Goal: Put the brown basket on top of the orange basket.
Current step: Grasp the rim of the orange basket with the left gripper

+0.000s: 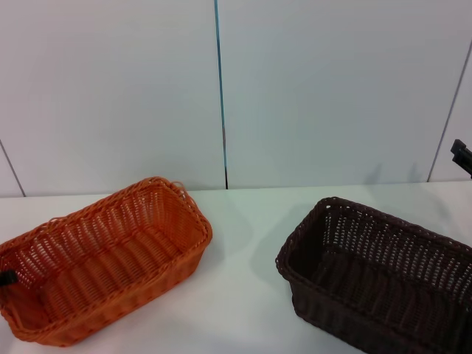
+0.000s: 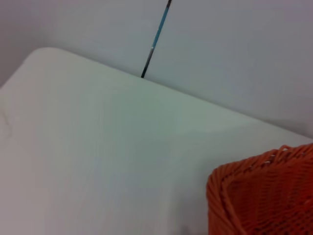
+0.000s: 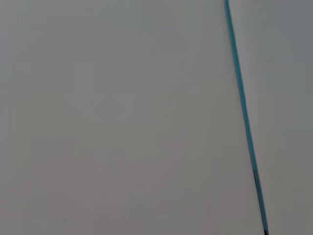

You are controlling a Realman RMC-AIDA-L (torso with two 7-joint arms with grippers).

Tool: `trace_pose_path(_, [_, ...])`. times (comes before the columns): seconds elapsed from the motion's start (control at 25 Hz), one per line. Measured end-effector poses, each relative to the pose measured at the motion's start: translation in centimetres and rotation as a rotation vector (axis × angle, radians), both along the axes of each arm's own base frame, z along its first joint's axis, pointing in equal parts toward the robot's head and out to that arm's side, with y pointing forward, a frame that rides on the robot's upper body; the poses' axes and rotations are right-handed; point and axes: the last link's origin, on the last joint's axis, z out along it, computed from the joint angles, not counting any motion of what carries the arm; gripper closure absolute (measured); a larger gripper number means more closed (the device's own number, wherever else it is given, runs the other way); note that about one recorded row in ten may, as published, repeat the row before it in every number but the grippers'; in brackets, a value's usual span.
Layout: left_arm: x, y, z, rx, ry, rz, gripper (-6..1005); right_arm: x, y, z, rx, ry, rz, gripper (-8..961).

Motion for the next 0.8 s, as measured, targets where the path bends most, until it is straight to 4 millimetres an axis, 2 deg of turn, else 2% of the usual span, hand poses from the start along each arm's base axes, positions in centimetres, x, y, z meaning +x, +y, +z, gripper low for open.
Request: trace_pose_path(0.8, [0.5, 0.7, -2.6, -0.028, -0.007, 0.009, 101, 0.1, 0.1, 0.0, 0.001, -0.005, -0.012, 192])
